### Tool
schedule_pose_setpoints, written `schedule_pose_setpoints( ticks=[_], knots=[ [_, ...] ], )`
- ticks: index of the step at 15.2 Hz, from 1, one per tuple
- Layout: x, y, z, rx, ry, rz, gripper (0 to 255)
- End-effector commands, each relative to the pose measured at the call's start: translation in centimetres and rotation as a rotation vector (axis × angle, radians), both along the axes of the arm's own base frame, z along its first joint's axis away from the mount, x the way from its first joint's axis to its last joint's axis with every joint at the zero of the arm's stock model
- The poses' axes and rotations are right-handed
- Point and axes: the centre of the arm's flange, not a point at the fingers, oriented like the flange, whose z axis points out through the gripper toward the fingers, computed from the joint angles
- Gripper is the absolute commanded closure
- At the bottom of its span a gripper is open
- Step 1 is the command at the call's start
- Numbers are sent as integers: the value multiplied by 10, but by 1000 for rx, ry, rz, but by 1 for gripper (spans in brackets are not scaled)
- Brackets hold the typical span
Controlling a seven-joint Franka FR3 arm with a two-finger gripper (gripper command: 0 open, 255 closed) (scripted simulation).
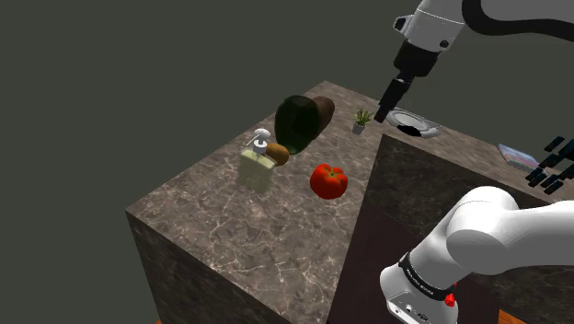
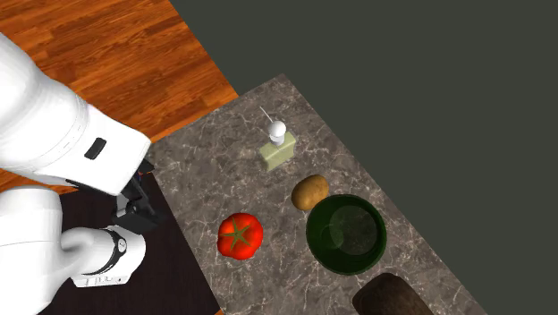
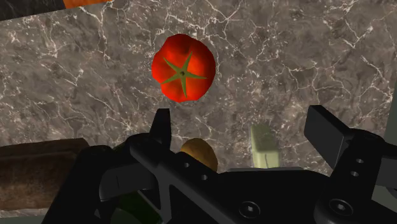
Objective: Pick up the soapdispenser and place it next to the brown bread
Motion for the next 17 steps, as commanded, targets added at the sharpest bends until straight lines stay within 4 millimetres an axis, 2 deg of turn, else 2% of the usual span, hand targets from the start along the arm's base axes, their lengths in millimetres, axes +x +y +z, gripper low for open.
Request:
schedule_pose_setpoints(
  ticks=[1, 17],
  knots=[
    [0, 0, 0, 0, 0, 0, 0],
    [115, 77, -148, 24, -77, 71, 0]
  ],
)
